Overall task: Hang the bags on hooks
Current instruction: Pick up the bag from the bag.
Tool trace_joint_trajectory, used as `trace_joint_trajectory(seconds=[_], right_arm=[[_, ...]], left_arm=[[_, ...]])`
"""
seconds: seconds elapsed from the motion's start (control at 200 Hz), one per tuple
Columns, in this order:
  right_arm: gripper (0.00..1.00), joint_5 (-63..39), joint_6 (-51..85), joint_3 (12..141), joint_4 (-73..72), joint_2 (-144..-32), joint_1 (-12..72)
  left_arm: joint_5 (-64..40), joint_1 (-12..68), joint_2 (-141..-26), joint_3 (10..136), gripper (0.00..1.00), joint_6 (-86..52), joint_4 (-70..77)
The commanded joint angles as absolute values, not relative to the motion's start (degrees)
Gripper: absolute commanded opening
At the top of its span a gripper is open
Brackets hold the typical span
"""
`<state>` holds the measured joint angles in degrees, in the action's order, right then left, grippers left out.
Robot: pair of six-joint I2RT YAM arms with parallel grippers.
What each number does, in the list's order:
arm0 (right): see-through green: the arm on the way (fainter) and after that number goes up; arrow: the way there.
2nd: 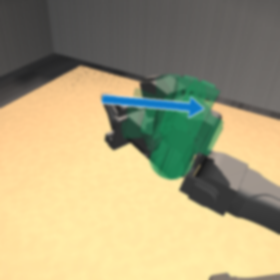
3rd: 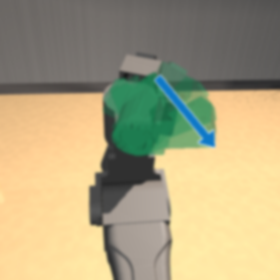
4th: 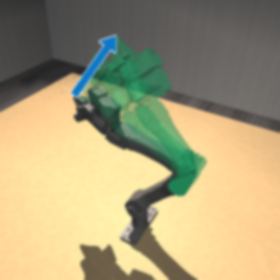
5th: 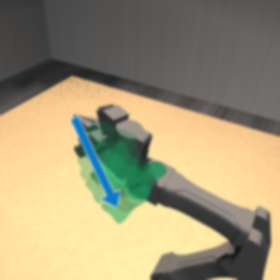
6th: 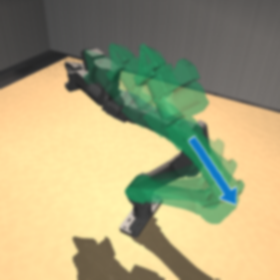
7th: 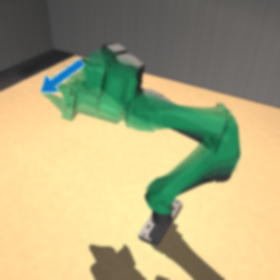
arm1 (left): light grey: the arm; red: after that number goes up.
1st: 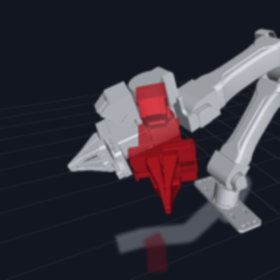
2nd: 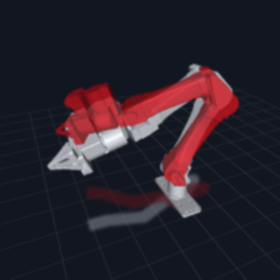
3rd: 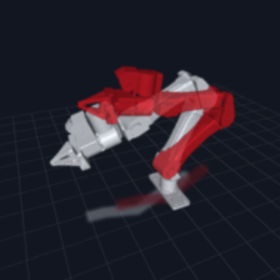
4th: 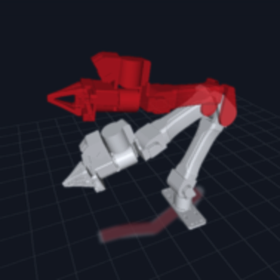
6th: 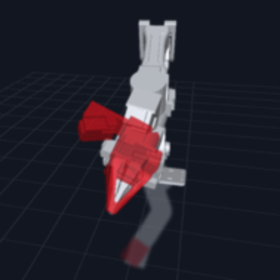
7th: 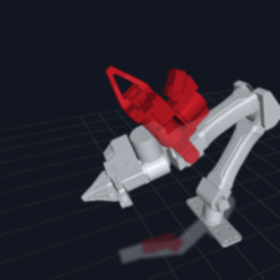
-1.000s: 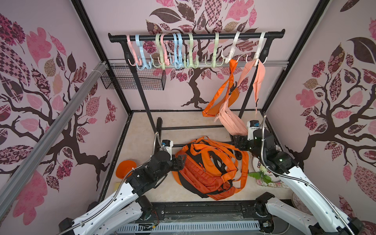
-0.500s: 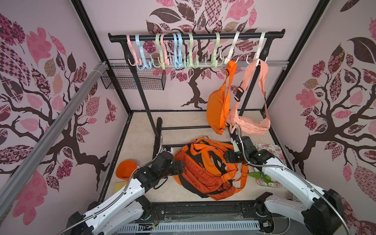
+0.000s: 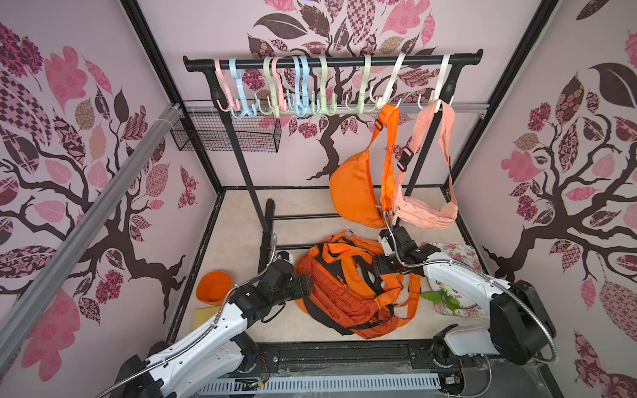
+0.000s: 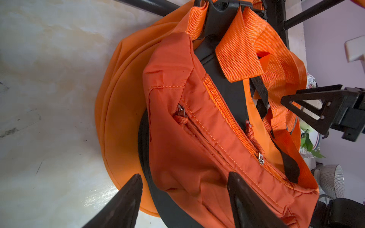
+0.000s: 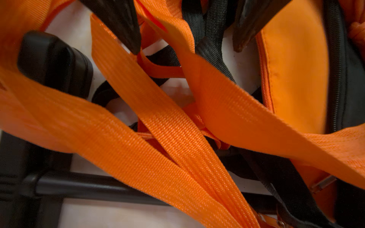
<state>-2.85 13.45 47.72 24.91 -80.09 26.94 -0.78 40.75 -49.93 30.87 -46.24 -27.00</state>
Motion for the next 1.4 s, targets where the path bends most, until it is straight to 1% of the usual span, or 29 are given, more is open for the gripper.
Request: trace_joint_trajectory(seconds=[0.0, 0.07, 0.22, 0.38, 0.465, 0.565, 0.615, 0.655, 0.74, 0.75, 0.755, 0.81, 0.87, 0.99, 1.095, 1.39], right_arm=[[0.73, -2.9, 12.3, 49.6, 24.4, -81.7, 27.2], [0.68, -3.2, 12.4, 49.1, 24.3, -81.7, 27.4], [0.53, -3.3, 13.0, 48.0, 23.3, -81.1, 28.0], [0.48, -1.7, 13.3, 48.0, 23.0, -82.9, 28.0], [0.38, -1.9, 13.1, 48.9, 23.7, -83.4, 28.0], [0.22, -2.1, 13.0, 49.4, 24.2, -83.5, 28.0], [0.14, -2.2, 13.0, 49.6, 24.5, -83.3, 28.0], [0.09, -2.2, 13.0, 49.7, 24.9, -83.0, 28.0], [0.00, -2.3, 13.4, 50.5, 26.5, -81.7, 28.1], [0.00, -2.2, 13.4, 50.6, 26.7, -81.4, 28.0], [0.00, -2.2, 13.4, 50.7, 26.8, -81.3, 28.0], [0.00, -1.0, 13.8, 51.7, 28.3, -79.2, 28.4], [0.00, 1.6, 14.4, 52.8, 29.9, -76.1, 29.3], [0.00, 4.9, 14.8, 55.9, 32.4, -69.8, 30.4], [0.00, 5.8, 14.7, 59.8, 34.5, -65.9, 30.5], [0.00, 9.6, 13.0, 72.3, 34.7, -59.5, 31.3]], left_arm=[[-1.2, 40.4, -50.6, 29.5, 0.69, -46.3, -24.3], [-1.3, 40.4, -51.1, 29.3, 0.67, -46.4, -23.8], [-1.8, 40.5, -52.2, 28.8, 0.62, -46.8, -22.0], [-2.1, 40.4, -53.5, 28.5, 0.61, -47.2, -20.2], [-2.4, 40.5, -54.0, 28.7, 0.60, -47.2, -19.6], [-2.2, 40.4, -54.6, 28.9, 0.58, -47.0, -19.3], [-2.2, 40.4, -55.0, 29.1, 0.53, -46.9, -19.2], [-2.3, 40.3, -55.2, 29.1, 0.48, -46.9, -19.1], [-2.2, 40.3, -55.4, 29.1, 0.29, -46.7, -19.1], [-2.1, 40.3, -55.4, 29.2, 0.25, -46.6, -19.2], [-2.2, 40.3, -55.4, 29.2, 0.25, -46.6, -19.2], [-2.4, 40.3, -54.8, 29.6, 0.11, -45.9, -19.4], [-2.2, 40.3, -53.5, 30.0, 0.00, -45.2, -20.0], [-1.2, 40.3, -48.8, 30.2, 0.00, -44.3, -20.7], [-0.1, 40.4, -43.3, 30.4, 0.00, -43.5, -21.0], [-0.3, 40.5, -26.7, 32.3, 0.00, -37.3, -19.2]])
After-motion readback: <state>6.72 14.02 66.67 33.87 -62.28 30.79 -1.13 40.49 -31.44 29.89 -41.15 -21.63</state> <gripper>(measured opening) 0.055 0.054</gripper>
